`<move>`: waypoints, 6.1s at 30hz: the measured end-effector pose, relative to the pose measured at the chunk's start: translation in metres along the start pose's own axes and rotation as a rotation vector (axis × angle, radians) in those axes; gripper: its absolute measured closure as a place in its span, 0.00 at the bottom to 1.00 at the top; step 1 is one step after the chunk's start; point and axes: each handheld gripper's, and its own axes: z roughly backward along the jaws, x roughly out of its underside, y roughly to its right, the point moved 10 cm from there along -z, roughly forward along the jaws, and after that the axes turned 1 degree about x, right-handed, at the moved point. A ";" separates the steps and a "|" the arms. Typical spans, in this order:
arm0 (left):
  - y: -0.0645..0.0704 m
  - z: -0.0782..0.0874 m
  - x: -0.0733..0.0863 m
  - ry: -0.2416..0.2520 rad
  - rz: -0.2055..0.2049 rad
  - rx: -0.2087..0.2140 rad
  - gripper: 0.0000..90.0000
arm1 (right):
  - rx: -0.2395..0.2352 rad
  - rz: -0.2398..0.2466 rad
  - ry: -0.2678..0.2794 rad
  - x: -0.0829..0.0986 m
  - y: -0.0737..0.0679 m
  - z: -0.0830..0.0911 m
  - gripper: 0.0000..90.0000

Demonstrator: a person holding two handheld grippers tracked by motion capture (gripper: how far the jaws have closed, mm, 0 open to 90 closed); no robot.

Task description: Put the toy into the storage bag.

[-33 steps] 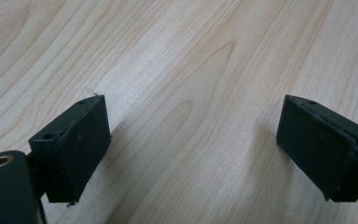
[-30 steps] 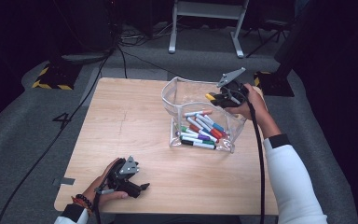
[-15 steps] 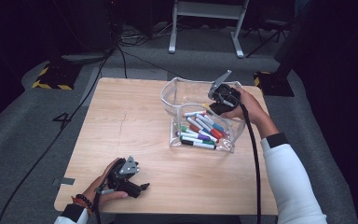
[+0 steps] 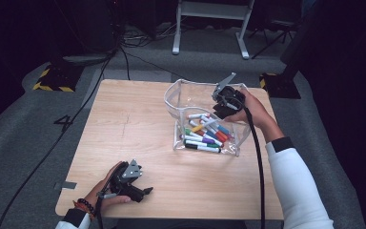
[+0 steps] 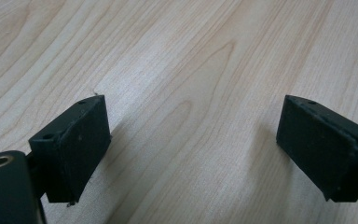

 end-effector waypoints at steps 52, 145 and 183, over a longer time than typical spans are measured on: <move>0.000 0.000 0.000 0.000 0.000 0.000 0.11 | 0.170 -0.130 0.314 0.026 -0.012 0.087 0.28; 0.000 0.000 0.000 0.000 0.002 -0.001 0.11 | 0.158 -0.450 0.272 0.273 -0.084 -0.017 0.23; 0.000 0.000 0.000 -0.001 0.007 -0.007 0.11 | 0.187 -0.482 0.295 0.274 -0.083 -0.017 0.23</move>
